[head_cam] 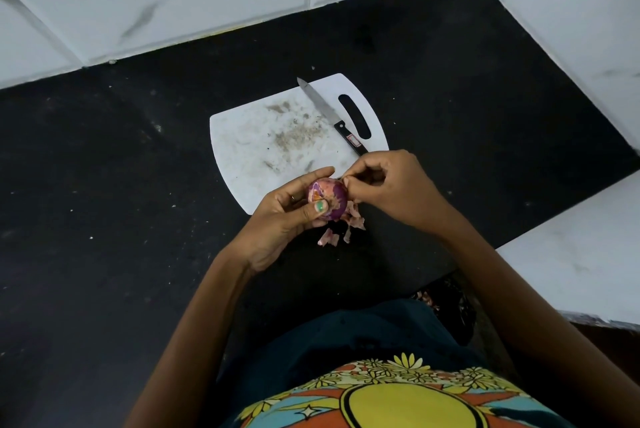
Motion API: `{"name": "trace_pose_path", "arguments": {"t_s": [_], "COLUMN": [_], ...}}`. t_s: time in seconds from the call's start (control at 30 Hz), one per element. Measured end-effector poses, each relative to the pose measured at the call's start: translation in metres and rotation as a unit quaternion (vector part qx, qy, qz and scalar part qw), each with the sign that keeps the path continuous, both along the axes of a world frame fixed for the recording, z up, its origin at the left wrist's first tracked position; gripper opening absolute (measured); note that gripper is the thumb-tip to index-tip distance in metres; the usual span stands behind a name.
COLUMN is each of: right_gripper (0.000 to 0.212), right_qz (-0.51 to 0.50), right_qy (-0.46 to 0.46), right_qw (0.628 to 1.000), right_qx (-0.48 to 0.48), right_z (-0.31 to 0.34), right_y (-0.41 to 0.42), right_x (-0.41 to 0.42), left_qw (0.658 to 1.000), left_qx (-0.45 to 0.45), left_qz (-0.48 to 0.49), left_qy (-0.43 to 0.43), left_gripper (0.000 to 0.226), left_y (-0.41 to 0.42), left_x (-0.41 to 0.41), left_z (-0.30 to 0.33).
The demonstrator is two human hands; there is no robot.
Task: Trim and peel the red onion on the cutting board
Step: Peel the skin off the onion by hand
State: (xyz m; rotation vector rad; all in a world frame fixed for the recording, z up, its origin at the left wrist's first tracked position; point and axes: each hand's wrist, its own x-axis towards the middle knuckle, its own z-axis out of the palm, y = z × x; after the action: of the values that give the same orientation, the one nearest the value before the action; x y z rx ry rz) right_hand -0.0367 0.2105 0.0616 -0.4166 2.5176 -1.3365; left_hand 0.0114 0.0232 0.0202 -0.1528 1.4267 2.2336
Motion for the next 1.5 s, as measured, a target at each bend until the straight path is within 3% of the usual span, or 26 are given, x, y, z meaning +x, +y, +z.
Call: {"name": "trace_pose_path", "arguments": {"t_s": [0.17,0.33,0.43,0.5,0.57,0.63,0.7,0.77,0.87,0.93,1.07,1.27,1.33,1.5], "right_gripper": [0.007,0.016,0.042,0.038,0.01,0.022,0.019,0.017,0.024,0.013,0.014,0.007,0.013,0.021], "right_qz": [-0.075,-0.079,-0.066,-0.057,-0.056,-0.049,-0.036,-0.014,-0.03,-0.067,-0.114,-0.17,-0.175,-0.139], "right_qy": [-0.047,-0.045,-0.039,-0.022,-0.044,-0.136,-0.226,-0.245,-0.181,-0.147,-0.143,-0.114,-0.101,-0.102], "right_qw": [0.995,0.994,0.991,0.99,0.994,0.989,0.965,0.956,0.971,0.972,0.967,0.978,0.979,0.985], "right_qx": [-0.042,0.057,0.109,0.129,0.087,-0.025,-0.128,-0.161,-0.153,-0.173,-0.175,-0.049,-0.012,0.002], "right_z": [-0.015,-0.032,-0.031,-0.028,-0.022,-0.013,-0.002,0.003,-0.001,-0.007,-0.016,-0.039,-0.043,-0.028], "right_y": [-0.001,-0.002,0.0,0.001,0.0,-0.001,-0.002,-0.002,-0.004,-0.007,-0.009,-0.006,-0.003,-0.004], "right_x": [0.002,0.005,0.006,0.006,0.007,0.006,0.005,0.005,0.007,0.007,0.007,0.007,0.006,0.008], "left_qw": [0.999,0.997,0.998,0.998,0.998,0.998,0.999,0.999,0.999,0.999,0.999,0.998,0.998,0.998], "left_qx": [0.033,0.071,0.057,0.052,0.048,0.04,0.033,0.026,0.021,0.019,0.014,0.04,0.038,0.007], "left_qz": [0.008,0.017,0.024,0.03,0.035,0.037,0.041,0.044,0.045,0.046,0.046,0.049,0.053,0.062], "left_qy": [-0.008,-0.012,-0.017,-0.02,-0.016,-0.01,-0.004,-0.003,-0.001,0.002,-0.001,0.0,0.001,0.008], "left_gripper": [0.046,0.056,0.045,0.045,0.044,0.043,0.043,0.043,0.044,0.043,0.043,0.045,0.045,0.042], "left_y": [-0.001,-0.002,-0.003,-0.003,-0.002,-0.002,-0.001,0.0,-0.001,0.0,0.0,0.002,0.002,0.0], "left_x": [-0.001,-0.002,-0.003,-0.004,-0.004,-0.004,-0.004,-0.004,-0.005,-0.005,-0.004,-0.004,-0.004,-0.004], "left_z": [0.0,0.001,0.0,-0.001,-0.004,-0.006,-0.008,-0.008,-0.007,-0.006,-0.006,-0.003,-0.003,-0.005]}}
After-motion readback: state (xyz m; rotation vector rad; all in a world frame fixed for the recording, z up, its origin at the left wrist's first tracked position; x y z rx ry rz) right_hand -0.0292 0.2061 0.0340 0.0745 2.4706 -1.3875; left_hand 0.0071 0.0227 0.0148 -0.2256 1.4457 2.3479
